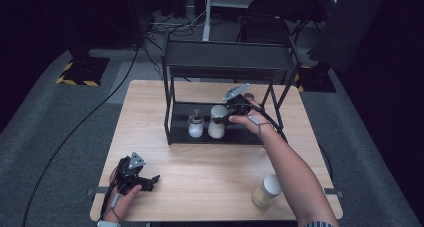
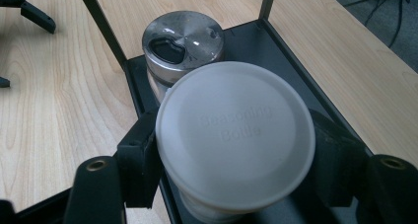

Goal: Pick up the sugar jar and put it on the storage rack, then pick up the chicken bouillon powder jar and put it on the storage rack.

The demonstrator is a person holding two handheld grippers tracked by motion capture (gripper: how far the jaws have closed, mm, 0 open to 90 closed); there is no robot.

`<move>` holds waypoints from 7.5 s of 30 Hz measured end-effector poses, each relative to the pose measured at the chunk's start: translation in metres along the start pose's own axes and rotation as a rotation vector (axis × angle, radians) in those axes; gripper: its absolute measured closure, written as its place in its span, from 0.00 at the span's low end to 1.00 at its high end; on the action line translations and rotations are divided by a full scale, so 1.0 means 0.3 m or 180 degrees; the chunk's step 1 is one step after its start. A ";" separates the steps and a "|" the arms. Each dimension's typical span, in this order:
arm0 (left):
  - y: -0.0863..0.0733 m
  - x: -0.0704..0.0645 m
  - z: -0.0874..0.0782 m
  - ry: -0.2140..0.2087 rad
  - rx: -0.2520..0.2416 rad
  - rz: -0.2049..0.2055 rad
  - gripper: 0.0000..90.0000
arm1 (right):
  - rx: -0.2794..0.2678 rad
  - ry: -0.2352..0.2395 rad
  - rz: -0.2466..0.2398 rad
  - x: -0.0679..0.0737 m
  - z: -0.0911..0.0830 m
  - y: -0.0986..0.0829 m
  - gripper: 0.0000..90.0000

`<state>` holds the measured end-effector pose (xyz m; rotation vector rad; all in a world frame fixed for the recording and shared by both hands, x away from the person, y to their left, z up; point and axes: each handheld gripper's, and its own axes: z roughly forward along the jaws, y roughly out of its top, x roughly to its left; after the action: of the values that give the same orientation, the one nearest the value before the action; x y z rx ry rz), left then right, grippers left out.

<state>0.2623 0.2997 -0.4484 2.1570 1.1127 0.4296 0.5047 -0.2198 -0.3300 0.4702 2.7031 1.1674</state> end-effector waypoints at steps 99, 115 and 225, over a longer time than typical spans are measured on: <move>0.000 -0.001 0.000 0.0014 0.0000 -0.0009 0.00 | -0.0681 -0.0190 0.0044 0.584 -0.590 -0.550 0.11; 0.000 -0.002 0.000 0.0016 0.0000 -0.0012 0.00 | -0.0660 -0.0108 0.0167 0.604 -0.555 -0.643 0.10; 0.000 -0.002 0.000 0.0024 -0.0001 -0.0021 0.00 | -0.0533 -0.0398 -0.0054 0.139 -0.518 -0.209 0.38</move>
<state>0.2619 0.2991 -0.4484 2.1523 1.1236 0.4352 0.4102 -0.3517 -0.2707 0.4773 2.4746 1.3000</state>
